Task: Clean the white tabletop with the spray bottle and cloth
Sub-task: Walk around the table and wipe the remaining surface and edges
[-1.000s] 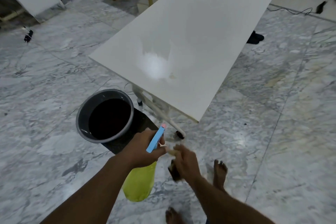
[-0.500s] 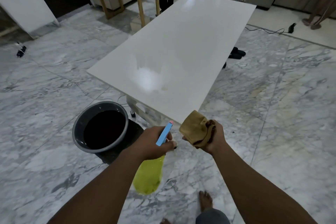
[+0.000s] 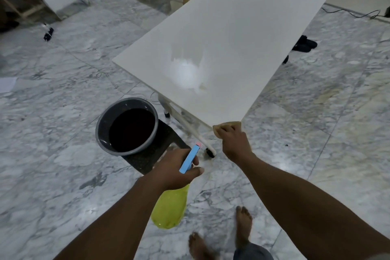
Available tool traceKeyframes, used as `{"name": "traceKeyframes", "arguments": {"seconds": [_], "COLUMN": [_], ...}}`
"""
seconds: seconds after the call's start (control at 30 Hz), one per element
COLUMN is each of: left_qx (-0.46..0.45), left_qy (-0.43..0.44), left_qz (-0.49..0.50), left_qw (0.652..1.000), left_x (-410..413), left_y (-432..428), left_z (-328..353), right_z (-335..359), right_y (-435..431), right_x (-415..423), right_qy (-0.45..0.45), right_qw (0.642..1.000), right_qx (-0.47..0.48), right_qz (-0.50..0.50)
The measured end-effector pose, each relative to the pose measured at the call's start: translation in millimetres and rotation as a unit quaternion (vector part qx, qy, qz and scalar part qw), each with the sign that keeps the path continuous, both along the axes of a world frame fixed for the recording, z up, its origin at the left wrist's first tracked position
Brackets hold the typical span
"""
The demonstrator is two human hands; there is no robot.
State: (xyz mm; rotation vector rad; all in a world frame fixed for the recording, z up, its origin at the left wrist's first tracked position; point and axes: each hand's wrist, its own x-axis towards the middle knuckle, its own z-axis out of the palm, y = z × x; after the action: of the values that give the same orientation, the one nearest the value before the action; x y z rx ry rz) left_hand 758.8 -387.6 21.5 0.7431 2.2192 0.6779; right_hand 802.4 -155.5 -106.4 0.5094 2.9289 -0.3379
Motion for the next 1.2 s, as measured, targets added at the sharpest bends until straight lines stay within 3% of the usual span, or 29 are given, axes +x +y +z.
{"name": "traceKeyframes", "arguments": {"seconds": [0.13, 0.2, 0.27, 0.3, 0.37, 0.43, 0.5, 0.57, 0.67, 0.77, 1.2], "left_qx": [-0.021, -0.019, -0.02, -0.014, -0.016, -0.015, -0.016, -0.018, -0.008, -0.019, 0.01], "left_qy": [-0.012, -0.012, -0.017, -0.016, -0.012, -0.014, -0.012, -0.013, -0.001, -0.011, 0.029], "left_qz": [0.01, 0.004, -0.001, -0.011, -0.02, -0.04, -0.051, -0.068, -0.1, -0.108, -0.205], "left_qw": [1.0, 1.0, 1.0, 1.0, 1.0, 0.999, 0.999, 0.997, 0.995, 0.994, 0.978], "left_x": [3, 2, -1, -2, -3, 1, 3, 2, -2, -8, -42], "left_y": [-13, -11, -4, 4, 13, 31, 44, 56, 103, 153, 436], "left_z": [-5, -3, 1, 4, 9, 13, 13, 16, 24, 29, 79], "right_z": [-11, -8, 9, 24, 46, 59, 66, 69, 78, 84, 169], "right_y": [-19, -19, -17, -12, -4, 16, 31, 41, 75, 109, 370], "right_x": [32, 39, 40, 42, 43, 59, 74, 84, 93, 91, 28], "right_qy": [-0.007, 0.004, 0.046, 0.07, 0.091, 0.079, 0.083, 0.14, 0.237, 0.255, 0.286], "right_qw": [0.998, 0.998, 0.983, 0.957, 0.857, 0.668, 0.515, 0.406, 0.303, 0.273, 0.352], "right_qx": [0.016, -0.029, -0.172, -0.256, -0.424, -0.61, -0.726, -0.783, -0.814, -0.836, -0.807], "right_qz": [0.059, 0.052, -0.04, -0.114, -0.279, -0.419, -0.448, -0.451, -0.436, -0.401, -0.379]}}
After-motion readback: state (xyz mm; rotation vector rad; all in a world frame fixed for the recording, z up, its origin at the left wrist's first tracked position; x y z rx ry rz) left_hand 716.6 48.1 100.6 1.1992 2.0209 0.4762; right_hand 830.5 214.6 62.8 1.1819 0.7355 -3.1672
